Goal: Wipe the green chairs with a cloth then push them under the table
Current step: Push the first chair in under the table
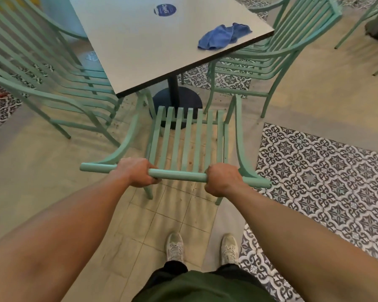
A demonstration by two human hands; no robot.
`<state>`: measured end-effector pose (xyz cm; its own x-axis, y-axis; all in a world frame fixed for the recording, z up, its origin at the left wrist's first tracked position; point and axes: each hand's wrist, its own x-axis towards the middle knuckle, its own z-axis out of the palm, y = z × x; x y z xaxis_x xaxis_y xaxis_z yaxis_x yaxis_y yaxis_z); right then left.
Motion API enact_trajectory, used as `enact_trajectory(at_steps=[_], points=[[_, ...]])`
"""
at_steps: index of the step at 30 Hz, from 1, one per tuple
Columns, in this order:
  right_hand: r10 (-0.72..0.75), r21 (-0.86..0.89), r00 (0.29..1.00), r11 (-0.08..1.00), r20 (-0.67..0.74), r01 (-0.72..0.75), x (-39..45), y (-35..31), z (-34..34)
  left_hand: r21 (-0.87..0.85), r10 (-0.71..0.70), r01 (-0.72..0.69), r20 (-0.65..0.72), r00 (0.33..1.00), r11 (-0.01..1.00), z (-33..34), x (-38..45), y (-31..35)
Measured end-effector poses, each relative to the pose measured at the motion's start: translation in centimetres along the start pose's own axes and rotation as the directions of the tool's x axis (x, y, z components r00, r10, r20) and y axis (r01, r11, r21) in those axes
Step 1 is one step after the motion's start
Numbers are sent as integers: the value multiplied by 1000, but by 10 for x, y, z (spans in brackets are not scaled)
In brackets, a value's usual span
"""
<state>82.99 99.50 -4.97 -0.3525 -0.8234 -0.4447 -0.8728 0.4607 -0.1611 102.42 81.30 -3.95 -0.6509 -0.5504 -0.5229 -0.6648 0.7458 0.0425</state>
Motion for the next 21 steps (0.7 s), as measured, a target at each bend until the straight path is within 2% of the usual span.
enact_trajectory(at_steps=[7, 12, 21], points=[[-98, -135, 995, 986, 18, 100, -2, 44, -14, -105, -118, 114, -33, 992, 988, 25, -16, 49], [-157, -209, 987, 965, 20, 158, 8, 82, -29, -141, -153, 144, -56, 987, 980, 25, -6, 88], [-192, -286, 981, 940, 11, 187, 48, 126, -56, -168, -205, 184, -114, 972, 968, 12, 33, 118]])
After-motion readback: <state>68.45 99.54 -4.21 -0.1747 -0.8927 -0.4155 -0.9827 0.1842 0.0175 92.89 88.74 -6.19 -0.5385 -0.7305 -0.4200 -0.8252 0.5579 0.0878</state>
